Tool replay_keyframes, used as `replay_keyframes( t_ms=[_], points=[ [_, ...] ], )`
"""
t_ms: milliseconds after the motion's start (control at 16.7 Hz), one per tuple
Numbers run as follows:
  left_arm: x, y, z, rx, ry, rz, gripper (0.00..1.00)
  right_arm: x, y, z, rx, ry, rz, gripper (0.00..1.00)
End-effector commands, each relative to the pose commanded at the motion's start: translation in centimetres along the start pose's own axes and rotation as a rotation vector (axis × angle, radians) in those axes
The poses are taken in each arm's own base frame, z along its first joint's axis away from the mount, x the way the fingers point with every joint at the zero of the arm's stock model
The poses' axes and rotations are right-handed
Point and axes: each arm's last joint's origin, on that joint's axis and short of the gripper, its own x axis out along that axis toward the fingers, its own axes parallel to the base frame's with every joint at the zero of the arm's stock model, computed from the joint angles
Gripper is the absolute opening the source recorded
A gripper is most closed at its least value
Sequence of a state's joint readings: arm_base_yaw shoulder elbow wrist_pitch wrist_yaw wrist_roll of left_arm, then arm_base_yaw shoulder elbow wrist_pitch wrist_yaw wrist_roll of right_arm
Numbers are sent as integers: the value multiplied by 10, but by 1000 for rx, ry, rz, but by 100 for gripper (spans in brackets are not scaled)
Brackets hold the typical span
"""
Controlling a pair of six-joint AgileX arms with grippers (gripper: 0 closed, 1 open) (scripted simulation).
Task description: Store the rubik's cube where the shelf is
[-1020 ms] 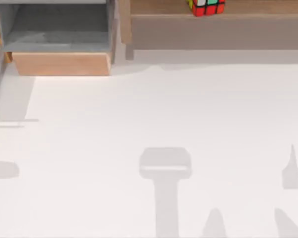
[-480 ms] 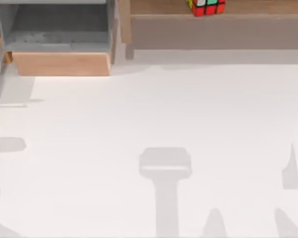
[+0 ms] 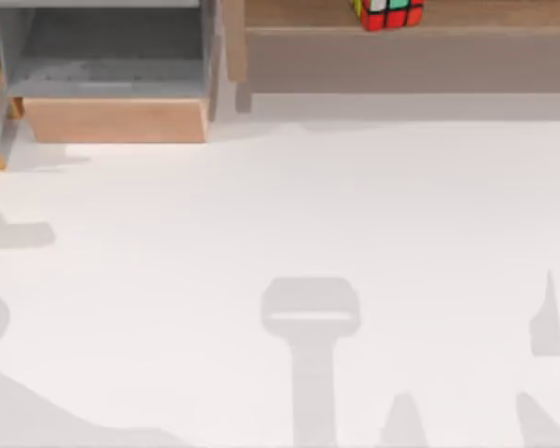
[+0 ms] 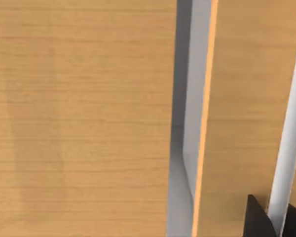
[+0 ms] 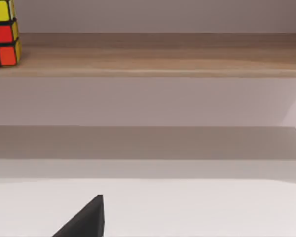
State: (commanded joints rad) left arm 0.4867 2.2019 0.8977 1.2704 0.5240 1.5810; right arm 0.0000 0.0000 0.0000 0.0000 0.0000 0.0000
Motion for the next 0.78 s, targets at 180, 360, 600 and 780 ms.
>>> replay_keyframes(
  t_ms=[180, 360, 600, 780],
  points=[
    [19, 2, 2, -3, -1, 1, 0, 0, 0, 0, 0, 0, 0, 100],
    [20, 2, 2, -4, -1, 1, 0, 0, 0, 0, 0, 0, 0, 100],
    [27, 0, 0, -5, 1, -5, 0, 0, 0, 0, 0, 0, 0, 100],
    [50, 0, -1, -2, 3, -5, 0, 0, 0, 0, 0, 0, 0, 100]
  ],
)
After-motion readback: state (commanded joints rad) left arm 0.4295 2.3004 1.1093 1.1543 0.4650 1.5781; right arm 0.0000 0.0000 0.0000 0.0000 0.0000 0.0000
